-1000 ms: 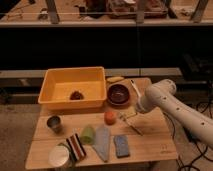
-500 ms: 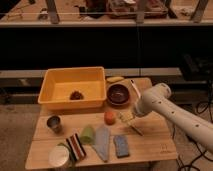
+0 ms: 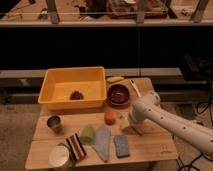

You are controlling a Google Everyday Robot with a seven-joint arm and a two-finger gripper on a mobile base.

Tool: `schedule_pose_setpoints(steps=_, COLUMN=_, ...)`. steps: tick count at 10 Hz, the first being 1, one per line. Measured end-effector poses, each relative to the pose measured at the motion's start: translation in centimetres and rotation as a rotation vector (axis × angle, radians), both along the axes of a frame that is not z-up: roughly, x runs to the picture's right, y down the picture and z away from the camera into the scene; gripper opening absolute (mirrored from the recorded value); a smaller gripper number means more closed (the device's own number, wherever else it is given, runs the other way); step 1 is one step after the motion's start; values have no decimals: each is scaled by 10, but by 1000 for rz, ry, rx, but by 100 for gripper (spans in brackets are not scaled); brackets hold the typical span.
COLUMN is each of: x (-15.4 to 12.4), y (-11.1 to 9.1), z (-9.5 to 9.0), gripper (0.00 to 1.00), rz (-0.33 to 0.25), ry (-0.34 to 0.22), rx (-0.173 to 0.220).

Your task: Place fork in purple bowl

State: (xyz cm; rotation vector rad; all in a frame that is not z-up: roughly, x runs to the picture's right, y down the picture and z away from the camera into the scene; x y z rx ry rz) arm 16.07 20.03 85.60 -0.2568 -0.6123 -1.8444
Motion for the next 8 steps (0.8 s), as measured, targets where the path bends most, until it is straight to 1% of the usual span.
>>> schedule_pose_setpoints(steps=2, x=5, y=-6, z=2, gripper=60, rz=-15, ry=30, rx=18)
schedule_pose_setpoints(steps=3, x=5, y=-10, z=1, gripper=55, rz=-20, ry=37, rx=27)
schedule_pose_setpoints(steps=5, x=5, y=-14, z=0, gripper=54, rz=-33, ry=47, rx=36)
schedule_pose_setpoints(steps=8, x=2, y=-15, z=1, gripper=54, rz=-51, ry=51, rx=37)
